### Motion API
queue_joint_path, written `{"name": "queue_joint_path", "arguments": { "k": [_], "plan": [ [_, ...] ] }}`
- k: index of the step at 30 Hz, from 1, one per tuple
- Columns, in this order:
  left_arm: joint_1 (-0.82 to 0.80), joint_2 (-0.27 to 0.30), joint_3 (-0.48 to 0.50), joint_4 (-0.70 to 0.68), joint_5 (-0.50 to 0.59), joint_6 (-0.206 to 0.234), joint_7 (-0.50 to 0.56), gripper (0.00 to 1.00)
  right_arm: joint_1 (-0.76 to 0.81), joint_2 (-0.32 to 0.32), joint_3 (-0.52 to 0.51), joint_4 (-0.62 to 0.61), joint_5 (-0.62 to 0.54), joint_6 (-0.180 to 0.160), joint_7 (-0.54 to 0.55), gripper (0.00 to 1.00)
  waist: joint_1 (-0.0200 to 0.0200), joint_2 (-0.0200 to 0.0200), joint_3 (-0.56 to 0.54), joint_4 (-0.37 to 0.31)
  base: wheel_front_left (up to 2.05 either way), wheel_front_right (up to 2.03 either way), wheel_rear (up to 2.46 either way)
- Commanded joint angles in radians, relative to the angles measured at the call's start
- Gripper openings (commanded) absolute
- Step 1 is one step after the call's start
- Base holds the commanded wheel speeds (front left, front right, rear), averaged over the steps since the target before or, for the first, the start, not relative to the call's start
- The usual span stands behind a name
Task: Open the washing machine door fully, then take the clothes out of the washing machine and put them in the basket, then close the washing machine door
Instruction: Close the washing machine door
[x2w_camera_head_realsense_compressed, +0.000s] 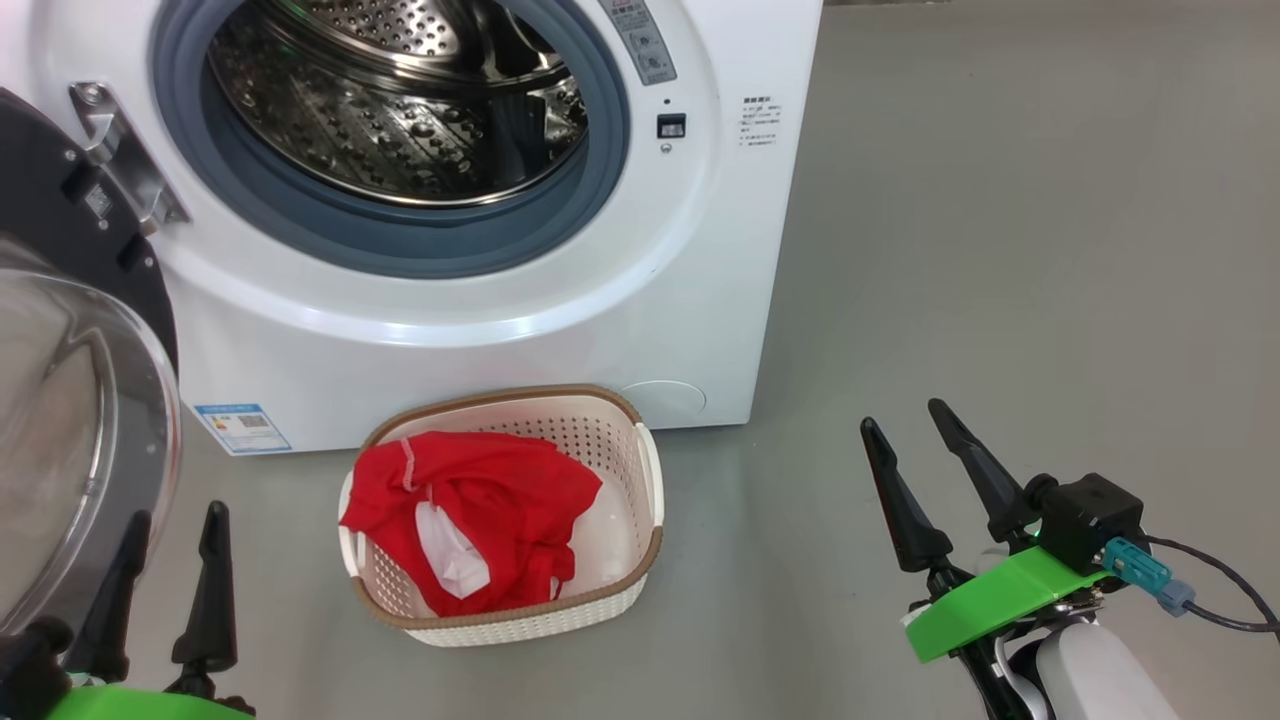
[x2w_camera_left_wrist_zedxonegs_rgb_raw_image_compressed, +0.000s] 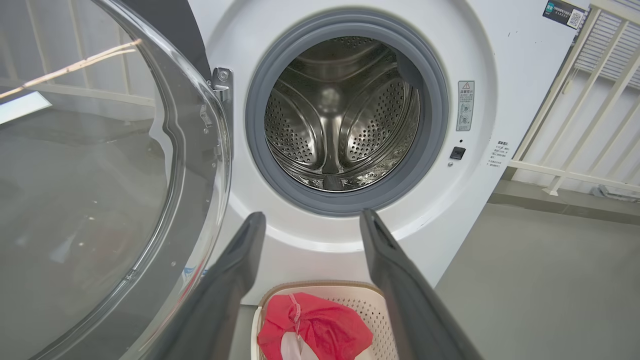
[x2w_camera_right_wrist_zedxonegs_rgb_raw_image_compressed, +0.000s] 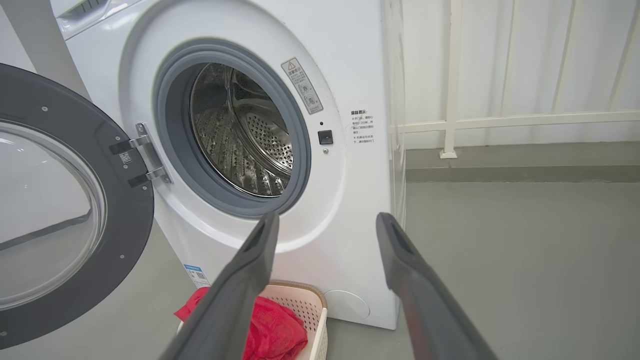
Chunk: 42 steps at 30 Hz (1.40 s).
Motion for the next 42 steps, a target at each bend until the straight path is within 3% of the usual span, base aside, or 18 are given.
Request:
{"name": "queue_joint_path", "arguments": {
  "k": [1, 20, 42],
  "plan": [
    [-0.027, 0.03, 0.035, -0.014, 0.004, 0.004, -0.009, 1.0, -0.007, -0.003, 0.026, -0.02, 0.007, 0.002, -0.005, 1.0, 0.0, -0.0001, -0.004, 0.006, 0.0, 0.0, 0.0],
    [-0.031, 0.026, 0.029, 0.0, 0.027, 0.044, -0.009, 1.0, -0.01, -0.011, 0.047, -0.001, 0.019, 0.002, -0.005, 1.0, 0.0, -0.0001, -0.021, 0.131, 0.0, 0.0, 0.0],
    [-0.024, 0.015, 0.043, 0.015, 0.037, 0.089, -0.009, 1.0, -0.017, -0.014, 0.055, 0.02, 0.031, 0.002, -0.005, 1.0, 0.0, -0.0001, -0.036, 0.338, 0.0, 0.0, 0.0]
  ]
}}
